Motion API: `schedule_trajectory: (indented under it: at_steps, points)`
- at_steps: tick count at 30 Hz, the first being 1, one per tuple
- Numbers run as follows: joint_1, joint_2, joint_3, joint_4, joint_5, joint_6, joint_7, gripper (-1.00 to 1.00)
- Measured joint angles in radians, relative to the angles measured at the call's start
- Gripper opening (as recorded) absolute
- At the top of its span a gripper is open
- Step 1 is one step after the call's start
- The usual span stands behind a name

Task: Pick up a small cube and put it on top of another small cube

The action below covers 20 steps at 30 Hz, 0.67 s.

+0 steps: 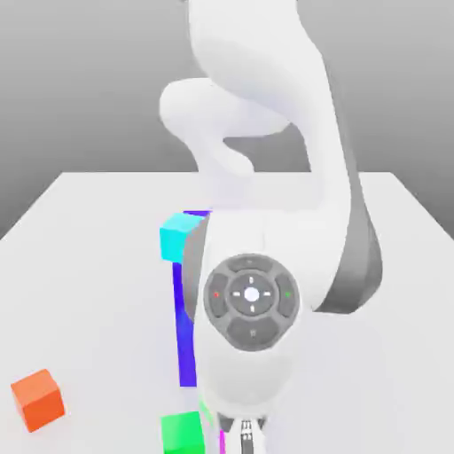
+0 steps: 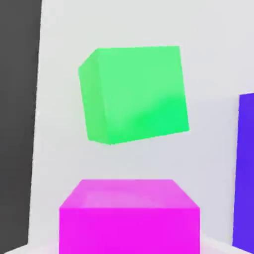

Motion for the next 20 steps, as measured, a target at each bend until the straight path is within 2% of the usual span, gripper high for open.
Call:
schedule_trajectory:
  at_steps: [8, 13, 14, 15, 20]
  points:
    - [0.027, -0.177, -0.097, -0.203, 0.03, 0.231, 0.386, -1.0]
    - [0.027, -0.177, -0.097, -0.204, 0.025, 0.236, 0.39, -1.0]
    - [0.081, -0.149, -0.163, -0.238, 0.087, 0.32, 0.412, -1.0]
    - [0.099, -0.107, -0.189, -0.262, 0.15, 0.405, 0.422, 1.0]
    - [0.099, -0.107, -0.189, -0.262, 0.15, 0.405, 0.423, 1.0]
